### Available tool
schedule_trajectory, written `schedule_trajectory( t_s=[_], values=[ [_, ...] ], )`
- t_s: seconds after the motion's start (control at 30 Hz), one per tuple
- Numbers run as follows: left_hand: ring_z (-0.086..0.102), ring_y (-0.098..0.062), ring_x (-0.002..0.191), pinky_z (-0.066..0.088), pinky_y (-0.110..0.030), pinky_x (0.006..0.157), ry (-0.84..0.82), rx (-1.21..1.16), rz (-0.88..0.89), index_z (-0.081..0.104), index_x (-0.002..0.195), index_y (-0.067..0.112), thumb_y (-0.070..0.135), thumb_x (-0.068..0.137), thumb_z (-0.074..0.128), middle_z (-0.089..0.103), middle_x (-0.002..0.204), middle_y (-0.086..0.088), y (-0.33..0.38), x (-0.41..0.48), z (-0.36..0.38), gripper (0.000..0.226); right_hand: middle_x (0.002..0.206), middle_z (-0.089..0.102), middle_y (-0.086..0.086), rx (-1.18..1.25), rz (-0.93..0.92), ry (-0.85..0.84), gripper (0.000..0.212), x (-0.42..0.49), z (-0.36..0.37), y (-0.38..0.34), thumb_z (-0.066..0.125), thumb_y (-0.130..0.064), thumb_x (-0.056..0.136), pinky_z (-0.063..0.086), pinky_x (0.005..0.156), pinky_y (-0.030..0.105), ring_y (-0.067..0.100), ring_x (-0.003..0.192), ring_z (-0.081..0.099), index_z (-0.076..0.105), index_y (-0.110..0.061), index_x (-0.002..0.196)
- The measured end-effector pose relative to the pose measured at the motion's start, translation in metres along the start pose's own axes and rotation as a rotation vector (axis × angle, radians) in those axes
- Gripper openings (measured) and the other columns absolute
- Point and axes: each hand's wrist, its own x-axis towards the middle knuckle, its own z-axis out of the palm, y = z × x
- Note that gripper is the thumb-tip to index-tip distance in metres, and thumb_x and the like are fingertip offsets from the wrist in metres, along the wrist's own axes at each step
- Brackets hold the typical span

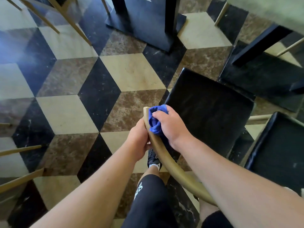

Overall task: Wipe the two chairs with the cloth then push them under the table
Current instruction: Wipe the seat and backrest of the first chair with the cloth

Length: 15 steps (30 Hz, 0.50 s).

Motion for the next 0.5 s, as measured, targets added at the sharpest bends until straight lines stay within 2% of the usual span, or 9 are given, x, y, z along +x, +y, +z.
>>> schedule_trajectory(
  t_s=[0.1, 0.17, 0.23, 0.3, 0.33, 0.4, 0.43, 0.5],
  values=[
    [0.069, -0.016, 0.061, 0.055, -0.029, 0.053, -0.015, -0.149, -0.004, 0.07, 0.101, 0.018, 0.038, 0.106, 0.054, 0.072, 0.077, -0.004, -0.003, -0.009, 0.005, 0.026, 0.098, 0.057, 0.004, -0.385, -0.29, 0.098, 0.027, -0.005, 0.016, -0.009, 0.074, -0.023, 0.078, 0.048, 0.063, 0.02, 0.015, 0.078, 0.061, 0.048, -0.029, 0.083],
    [0.065, -0.013, 0.053, 0.05, -0.024, 0.045, -0.03, -0.221, -0.014, 0.068, 0.106, 0.017, 0.036, 0.111, 0.046, 0.069, 0.072, -0.001, -0.001, -0.012, 0.003, 0.029, 0.108, 0.052, 0.001, -0.545, -0.411, 0.125, 0.038, -0.008, 0.025, -0.014, 0.082, -0.026, 0.077, 0.046, 0.069, 0.013, 0.011, 0.088, 0.06, 0.05, -0.029, 0.098],
    [0.064, -0.016, 0.066, 0.05, -0.026, 0.052, -0.084, -0.291, 0.011, 0.064, 0.115, 0.018, 0.038, 0.112, 0.043, 0.065, 0.084, -0.003, 0.001, -0.013, 0.002, 0.029, 0.109, 0.05, 0.001, -0.712, -0.508, 0.142, 0.041, -0.011, 0.029, -0.011, 0.082, -0.031, 0.079, 0.049, 0.08, 0.024, 0.019, 0.093, 0.058, 0.053, -0.02, 0.107],
    [0.065, -0.02, 0.086, 0.052, -0.033, 0.071, -0.155, -0.377, 0.04, 0.063, 0.116, 0.018, 0.037, 0.11, 0.042, 0.065, 0.096, -0.004, 0.0, -0.013, 0.0, 0.029, 0.101, 0.047, 0.001, -0.825, -0.561, 0.162, 0.034, -0.018, 0.031, -0.007, 0.077, -0.036, 0.083, 0.048, 0.078, 0.035, 0.024, 0.087, 0.055, 0.052, -0.019, 0.1],
    [0.066, -0.019, 0.089, 0.052, -0.034, 0.075, -0.182, -0.399, 0.053, 0.064, 0.111, 0.018, 0.035, 0.109, 0.044, 0.065, 0.096, -0.003, -0.002, -0.014, -0.001, 0.026, 0.098, 0.045, 0.001, -0.844, -0.565, 0.163, 0.032, -0.022, 0.031, -0.004, 0.074, -0.038, 0.084, 0.048, 0.075, 0.037, 0.025, 0.083, 0.054, 0.051, -0.02, 0.096],
    [0.069, -0.017, 0.08, 0.055, -0.031, 0.07, -0.221, -0.384, 0.065, 0.072, 0.098, 0.02, 0.033, 0.106, 0.05, 0.067, 0.086, -0.001, -0.006, -0.013, -0.005, 0.027, 0.096, 0.045, 0.001, -0.862, -0.559, 0.134, 0.03, -0.035, 0.026, 0.004, 0.07, -0.041, 0.083, 0.049, 0.07, 0.039, 0.025, 0.078, 0.054, 0.051, -0.021, 0.094],
    [0.07, -0.017, 0.078, 0.057, -0.03, 0.068, -0.235, -0.371, 0.066, 0.077, 0.096, 0.021, 0.038, 0.108, 0.05, 0.068, 0.082, -0.001, -0.006, -0.013, -0.008, 0.034, 0.095, 0.044, 0.001, -0.89, -0.565, 0.112, 0.03, -0.042, 0.021, 0.011, 0.07, -0.041, 0.082, 0.049, 0.068, 0.039, 0.024, 0.076, 0.053, 0.051, -0.021, 0.093],
    [0.074, -0.021, 0.089, 0.058, -0.034, 0.078, -0.237, -0.316, 0.016, 0.078, 0.111, 0.018, 0.061, 0.104, 0.052, 0.075, 0.093, -0.005, -0.003, -0.013, -0.009, 0.051, 0.095, 0.042, 0.0, -0.99, -0.577, 0.064, 0.031, -0.061, 0.006, 0.028, 0.073, -0.039, 0.079, 0.047, 0.066, 0.038, 0.022, 0.075, 0.049, 0.053, -0.021, 0.093]
  ],
)
